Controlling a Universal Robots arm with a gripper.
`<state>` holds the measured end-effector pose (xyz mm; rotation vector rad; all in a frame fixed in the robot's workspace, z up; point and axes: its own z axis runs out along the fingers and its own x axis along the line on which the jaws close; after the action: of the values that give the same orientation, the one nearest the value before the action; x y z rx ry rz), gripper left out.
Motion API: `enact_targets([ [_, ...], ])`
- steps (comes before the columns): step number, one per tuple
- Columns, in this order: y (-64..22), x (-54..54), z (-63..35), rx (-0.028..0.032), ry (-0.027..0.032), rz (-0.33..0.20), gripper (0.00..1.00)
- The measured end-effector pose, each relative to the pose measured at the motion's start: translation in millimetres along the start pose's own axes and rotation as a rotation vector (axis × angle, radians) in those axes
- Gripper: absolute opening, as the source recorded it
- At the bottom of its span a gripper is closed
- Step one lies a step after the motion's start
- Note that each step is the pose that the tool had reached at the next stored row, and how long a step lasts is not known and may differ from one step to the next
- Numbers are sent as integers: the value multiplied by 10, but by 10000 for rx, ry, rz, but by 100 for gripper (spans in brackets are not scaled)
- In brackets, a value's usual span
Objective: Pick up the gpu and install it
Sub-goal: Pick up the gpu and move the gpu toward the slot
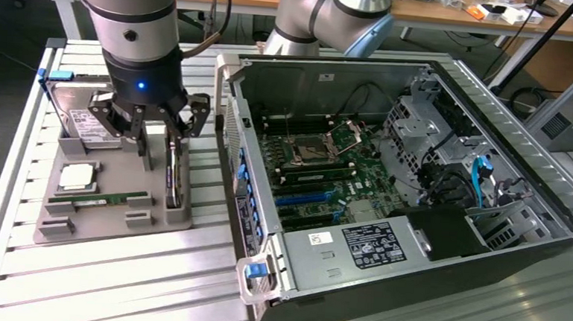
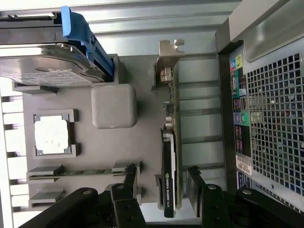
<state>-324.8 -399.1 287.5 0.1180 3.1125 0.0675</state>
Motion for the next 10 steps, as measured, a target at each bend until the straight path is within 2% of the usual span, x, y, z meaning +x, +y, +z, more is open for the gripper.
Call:
enact_targets([
  [10, -2, 1, 49, 0, 0, 0, 54],
])
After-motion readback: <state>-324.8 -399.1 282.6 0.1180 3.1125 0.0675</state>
